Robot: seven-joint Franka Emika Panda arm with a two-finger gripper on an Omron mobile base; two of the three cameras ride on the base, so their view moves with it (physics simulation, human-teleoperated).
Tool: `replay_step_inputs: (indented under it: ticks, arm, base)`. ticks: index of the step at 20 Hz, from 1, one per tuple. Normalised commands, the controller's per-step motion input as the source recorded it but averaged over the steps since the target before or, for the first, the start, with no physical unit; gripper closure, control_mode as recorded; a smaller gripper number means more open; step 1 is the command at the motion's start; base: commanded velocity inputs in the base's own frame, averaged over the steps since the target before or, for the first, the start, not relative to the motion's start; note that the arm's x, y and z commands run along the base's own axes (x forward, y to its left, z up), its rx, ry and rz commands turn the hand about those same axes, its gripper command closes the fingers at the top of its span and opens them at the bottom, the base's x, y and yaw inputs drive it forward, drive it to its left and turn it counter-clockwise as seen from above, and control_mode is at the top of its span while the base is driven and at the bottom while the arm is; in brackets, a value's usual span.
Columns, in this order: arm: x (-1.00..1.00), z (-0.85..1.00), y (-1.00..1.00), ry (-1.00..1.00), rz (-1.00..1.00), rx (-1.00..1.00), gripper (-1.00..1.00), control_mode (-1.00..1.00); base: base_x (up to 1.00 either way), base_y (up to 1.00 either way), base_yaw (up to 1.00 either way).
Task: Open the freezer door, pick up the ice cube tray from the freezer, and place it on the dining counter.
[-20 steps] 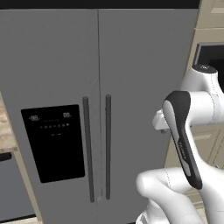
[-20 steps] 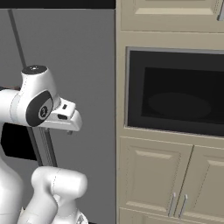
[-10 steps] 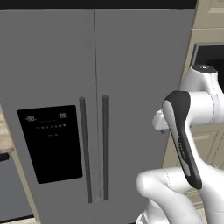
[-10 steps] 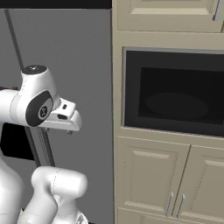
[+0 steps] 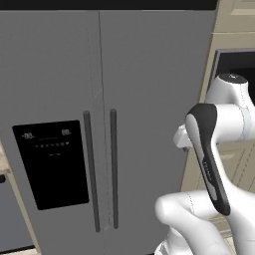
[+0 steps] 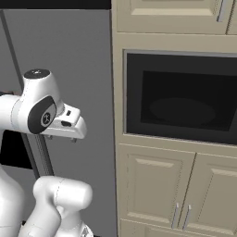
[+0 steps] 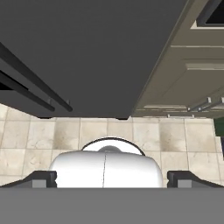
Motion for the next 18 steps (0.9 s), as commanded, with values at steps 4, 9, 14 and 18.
replay_step_inputs:
  ticks: [4,9,14,18]
  arm:
    - [0.00,0.00,0.00,0.00,0.00,0.00,-1.00,1.00]
    - [0.00,0.00,0.00,0.00,0.00,0.00,-1.00,1.00]
    - [0.02,-0.03,0.06,0.00,0.00,0.00,-1.00,-1.00]
    - [0.00,-0.16,0.61,0.00,0.00,-0.01,-1.00,-1.00]
  base:
    - [0.07,0.00,0.00]
    - [0.13,0.00,0.00]
    - [0.12,0.00,0.00]
    - [0.00,0.00,0.00]
